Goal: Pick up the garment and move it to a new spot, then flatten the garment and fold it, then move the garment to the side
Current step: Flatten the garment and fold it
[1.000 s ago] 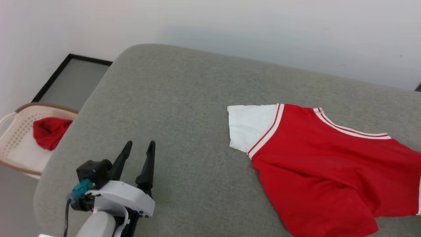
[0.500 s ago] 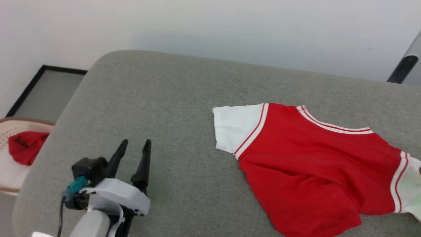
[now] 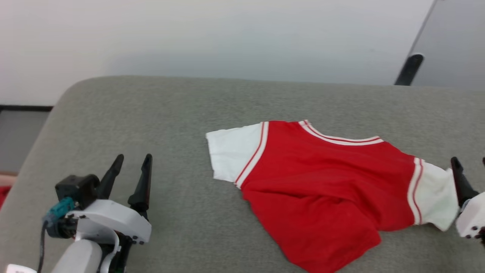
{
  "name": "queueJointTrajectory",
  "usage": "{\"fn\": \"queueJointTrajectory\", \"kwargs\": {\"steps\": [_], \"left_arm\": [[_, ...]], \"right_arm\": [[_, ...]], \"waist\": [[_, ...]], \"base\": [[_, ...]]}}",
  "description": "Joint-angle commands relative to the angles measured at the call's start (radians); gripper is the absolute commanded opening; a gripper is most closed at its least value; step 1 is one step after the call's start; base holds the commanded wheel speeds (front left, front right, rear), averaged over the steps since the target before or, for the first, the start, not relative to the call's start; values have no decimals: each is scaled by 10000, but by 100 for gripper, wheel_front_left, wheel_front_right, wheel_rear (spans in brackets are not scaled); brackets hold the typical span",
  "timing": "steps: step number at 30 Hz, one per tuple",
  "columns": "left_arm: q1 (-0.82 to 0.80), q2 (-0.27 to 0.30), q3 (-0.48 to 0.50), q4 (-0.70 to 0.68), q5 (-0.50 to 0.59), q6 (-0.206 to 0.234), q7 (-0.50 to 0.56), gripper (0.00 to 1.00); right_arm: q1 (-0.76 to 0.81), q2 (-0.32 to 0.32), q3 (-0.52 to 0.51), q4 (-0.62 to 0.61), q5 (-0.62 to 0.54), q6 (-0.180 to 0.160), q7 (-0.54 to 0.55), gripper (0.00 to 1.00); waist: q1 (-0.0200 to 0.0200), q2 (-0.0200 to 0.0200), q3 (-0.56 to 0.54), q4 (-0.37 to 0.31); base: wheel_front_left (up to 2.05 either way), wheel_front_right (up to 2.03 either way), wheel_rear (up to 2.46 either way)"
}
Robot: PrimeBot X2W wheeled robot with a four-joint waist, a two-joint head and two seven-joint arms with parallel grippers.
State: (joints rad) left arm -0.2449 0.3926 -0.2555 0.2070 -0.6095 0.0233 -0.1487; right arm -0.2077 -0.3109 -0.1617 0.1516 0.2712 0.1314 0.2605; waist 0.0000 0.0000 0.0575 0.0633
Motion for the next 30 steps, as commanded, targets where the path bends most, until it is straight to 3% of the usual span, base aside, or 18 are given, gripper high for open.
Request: {"fn": "queueJointTrajectory", "kwargs": {"steps": [1, 7, 20, 30], "left_arm": [[39, 104, 14, -116, -63, 22, 129, 100], [-363, 473, -68, -333, -443, -237, 1245, 100], [-3373, 1694, -673, 804, -1869, -1005, 6577, 100], [-5443, 2186, -1342, 2156, -1761, -959, 9205, 100]], "right_arm": [[238, 193, -13, -203, -110, -13, -324, 100], [511, 767, 87, -738, -216, -13, -1194, 100], [-118, 1139, 584, -832, 37, -13, -1382, 100], [-631, 1158, 929, -484, 347, -13, -1629, 100]], "waist": [[0, 0, -29, -545], [0, 0, 232, -1217], [0, 0, 1488, -2325], [0, 0, 2705, -2844]], "base": [[0, 0, 0], [0, 0, 0], [0, 0, 0], [0, 0, 0]]}}
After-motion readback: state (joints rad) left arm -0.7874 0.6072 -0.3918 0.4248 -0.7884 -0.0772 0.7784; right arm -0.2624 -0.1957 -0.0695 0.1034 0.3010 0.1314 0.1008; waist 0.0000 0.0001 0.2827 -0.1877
